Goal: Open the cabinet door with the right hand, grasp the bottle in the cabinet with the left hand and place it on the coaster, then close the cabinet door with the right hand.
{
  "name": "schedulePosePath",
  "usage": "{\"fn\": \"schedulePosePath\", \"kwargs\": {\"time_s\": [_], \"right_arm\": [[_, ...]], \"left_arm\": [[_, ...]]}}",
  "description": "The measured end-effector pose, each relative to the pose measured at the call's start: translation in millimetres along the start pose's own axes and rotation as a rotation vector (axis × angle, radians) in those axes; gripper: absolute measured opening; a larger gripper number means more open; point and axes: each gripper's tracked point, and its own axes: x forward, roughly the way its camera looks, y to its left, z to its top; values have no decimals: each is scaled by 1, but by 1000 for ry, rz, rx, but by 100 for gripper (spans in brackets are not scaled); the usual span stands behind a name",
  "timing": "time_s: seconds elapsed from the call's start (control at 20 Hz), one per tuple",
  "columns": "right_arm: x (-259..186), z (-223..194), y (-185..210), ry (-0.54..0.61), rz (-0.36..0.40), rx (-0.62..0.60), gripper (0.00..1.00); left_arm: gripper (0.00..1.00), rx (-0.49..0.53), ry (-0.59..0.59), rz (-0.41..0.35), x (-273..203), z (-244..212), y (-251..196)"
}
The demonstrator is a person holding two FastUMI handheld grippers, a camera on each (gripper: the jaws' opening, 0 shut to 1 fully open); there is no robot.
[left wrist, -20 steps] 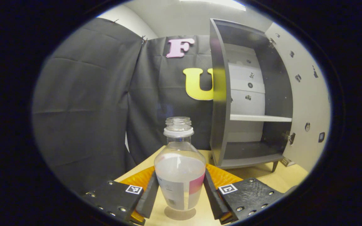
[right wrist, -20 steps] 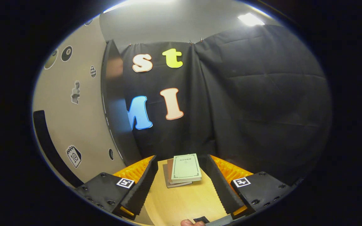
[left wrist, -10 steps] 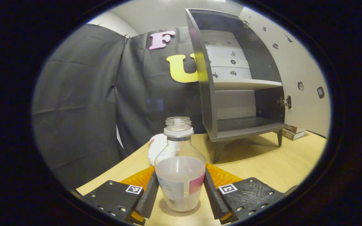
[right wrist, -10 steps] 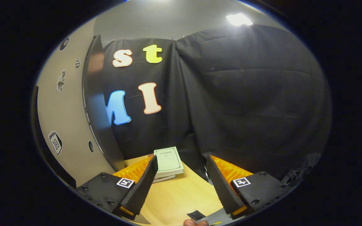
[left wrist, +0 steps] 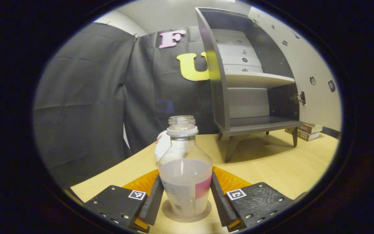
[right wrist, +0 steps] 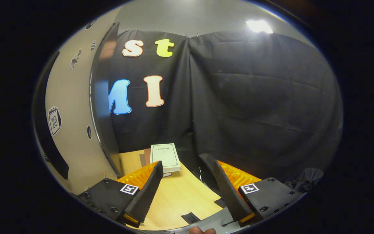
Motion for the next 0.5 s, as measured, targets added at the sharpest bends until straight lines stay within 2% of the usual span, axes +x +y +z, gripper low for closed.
{"fn": "schedulePosePath", "kwargs": {"time_s": [0.25,0.4,0.45,0.5], "right_arm": [[1,-7,7,33,13,-5,100],[1,5,3,-1,13,-12,100],[0,9,1,-17,8,-17,100],[-1,10,-1,-29,3,-19,96]], "left_arm": [[76,13,7,-25,-4,-4,-5],[77,7,48,-51,-6,-14,-8],[72,5,67,-54,-8,-19,-8],[72,5,78,-52,-7,-20,-6]]}}
